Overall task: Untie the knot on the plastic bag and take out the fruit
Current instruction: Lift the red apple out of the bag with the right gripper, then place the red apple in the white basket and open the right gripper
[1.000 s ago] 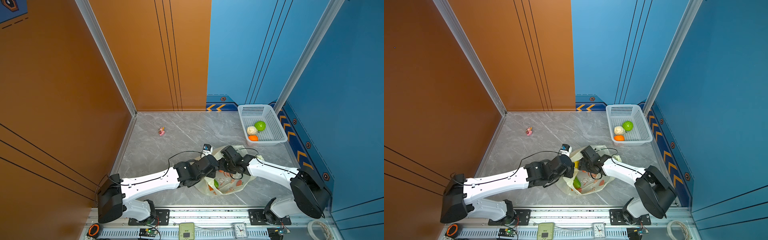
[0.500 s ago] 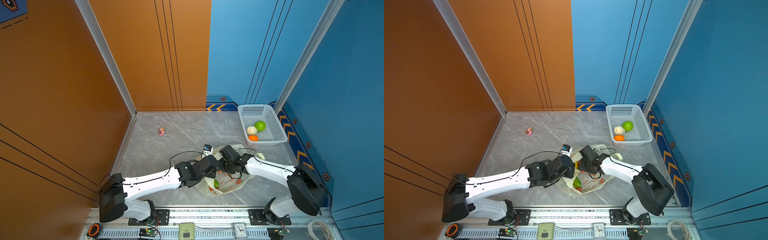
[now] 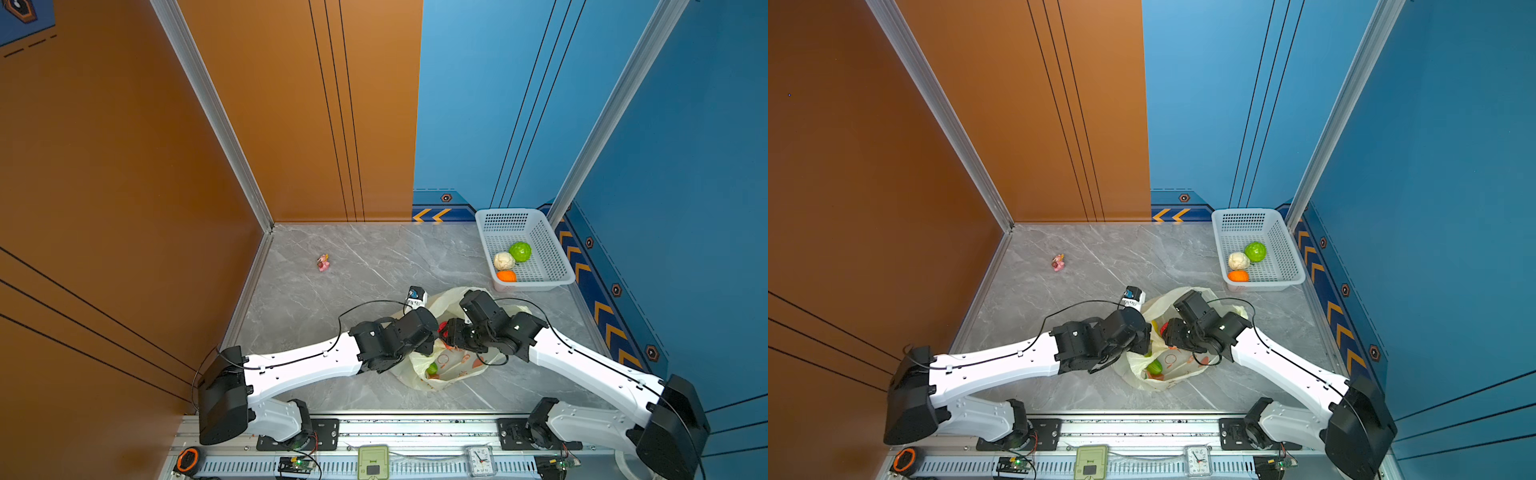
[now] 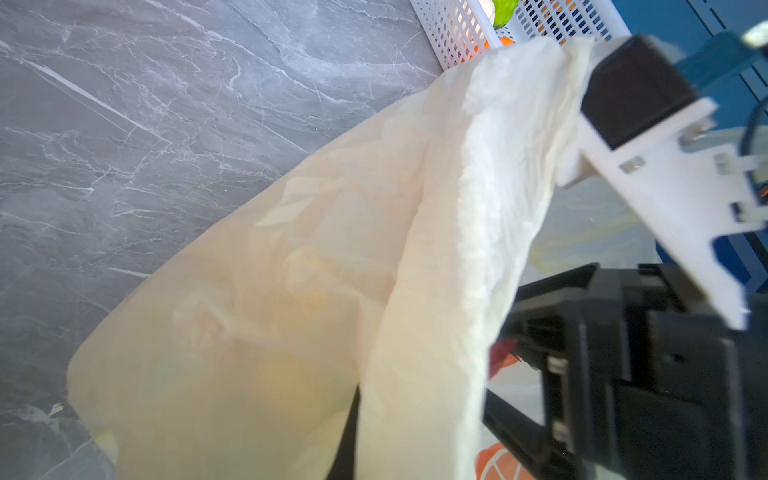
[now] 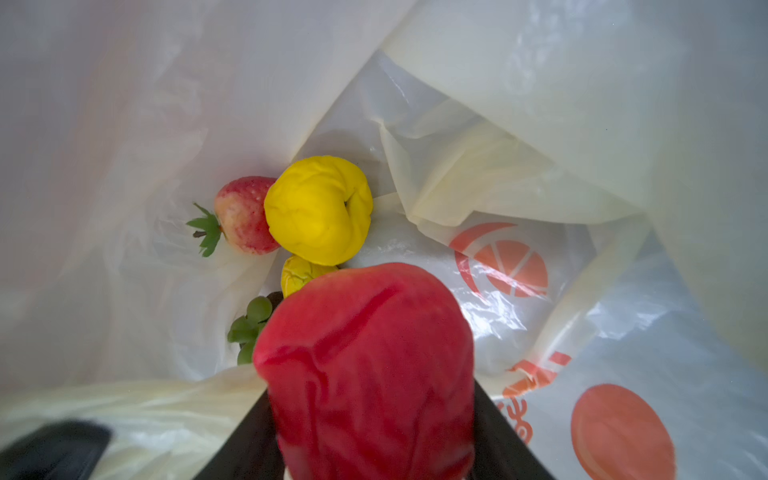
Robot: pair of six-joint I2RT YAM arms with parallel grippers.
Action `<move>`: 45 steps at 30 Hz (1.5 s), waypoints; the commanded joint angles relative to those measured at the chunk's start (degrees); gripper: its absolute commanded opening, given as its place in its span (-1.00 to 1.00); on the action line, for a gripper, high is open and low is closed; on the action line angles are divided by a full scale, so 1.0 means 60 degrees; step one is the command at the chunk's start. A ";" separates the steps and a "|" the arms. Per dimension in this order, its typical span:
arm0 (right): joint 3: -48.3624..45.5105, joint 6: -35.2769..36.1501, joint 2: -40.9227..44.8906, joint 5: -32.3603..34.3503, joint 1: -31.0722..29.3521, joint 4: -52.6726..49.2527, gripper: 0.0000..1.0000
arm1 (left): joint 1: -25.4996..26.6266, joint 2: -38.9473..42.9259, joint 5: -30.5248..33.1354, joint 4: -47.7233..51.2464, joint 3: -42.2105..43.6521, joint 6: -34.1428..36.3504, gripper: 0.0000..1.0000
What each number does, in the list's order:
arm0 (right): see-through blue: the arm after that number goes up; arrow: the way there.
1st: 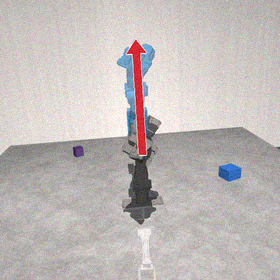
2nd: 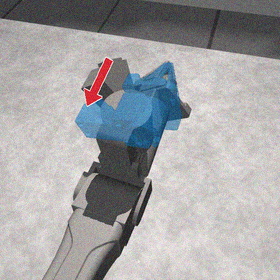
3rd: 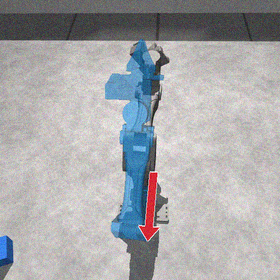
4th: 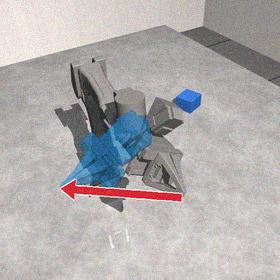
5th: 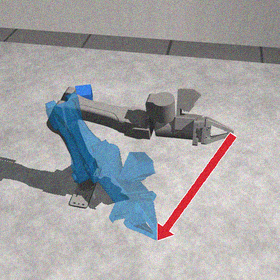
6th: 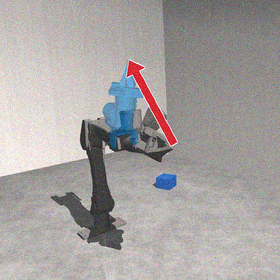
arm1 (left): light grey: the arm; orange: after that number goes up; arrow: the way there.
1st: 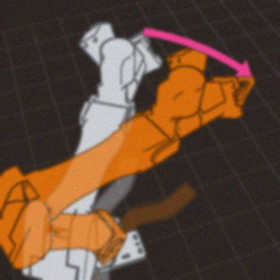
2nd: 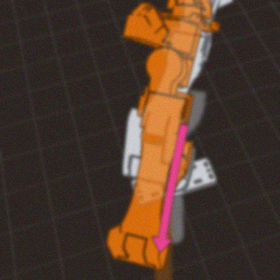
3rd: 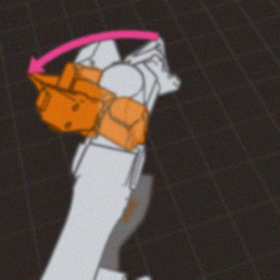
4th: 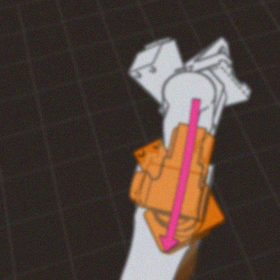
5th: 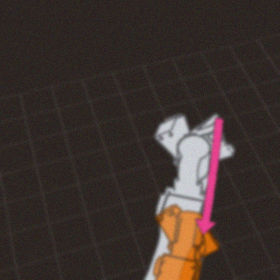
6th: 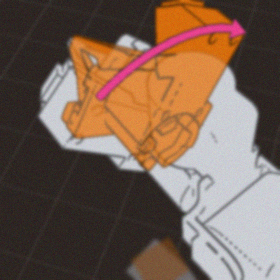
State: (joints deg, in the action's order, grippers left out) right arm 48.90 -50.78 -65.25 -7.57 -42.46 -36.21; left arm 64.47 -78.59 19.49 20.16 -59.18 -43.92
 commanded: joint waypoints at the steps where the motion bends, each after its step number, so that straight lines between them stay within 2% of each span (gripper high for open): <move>1: 0.0825 0.0230 0.0472 -0.0170 -0.0011 -0.1325 -0.06 | -0.0112 0.0002 0.0246 0.0127 -0.0274 0.0142 -1.00; 11: 0.3838 0.0962 0.0291 -0.0404 0.0462 -0.2847 -0.06 | -0.0189 0.0016 0.0240 0.0128 -0.0350 0.0201 -1.00; 15: 0.4835 0.1533 -0.0146 -0.0643 0.1717 -0.2846 -0.06 | -0.0175 0.0100 0.0282 0.0138 -0.0274 0.0186 -1.00; 22: 0.5956 0.2523 -0.1484 -0.1417 0.4646 -0.1840 -0.04 | -0.0162 0.0178 0.0218 0.0141 -0.0186 0.0186 -1.00; 28: 0.6296 0.3032 -0.3102 -0.1191 0.6715 -0.0616 -0.05 | -0.0143 0.0214 0.0183 0.0169 -0.0171 0.0172 -1.00; 35: 0.6748 0.3445 -0.5539 -0.0545 0.8244 0.0225 -0.04 | -0.0134 0.0363 0.0178 0.0261 -0.0062 0.0143 -1.00; 43: 0.7184 0.3644 -0.7498 -0.0088 0.8943 0.0675 0.04 | -0.0140 0.0542 0.0236 0.0383 -0.0039 0.0097 -1.00; 45: 0.7193 0.3712 -0.7733 0.0057 0.8994 0.0674 0.12 | -0.0139 0.0555 0.0214 0.0397 -0.0039 0.0103 -1.00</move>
State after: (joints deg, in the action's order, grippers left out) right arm 89.86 -30.30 -110.87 -9.63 11.27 -33.34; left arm 63.79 -76.58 19.90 20.91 -59.66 -43.75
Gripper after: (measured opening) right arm 0.581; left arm 0.045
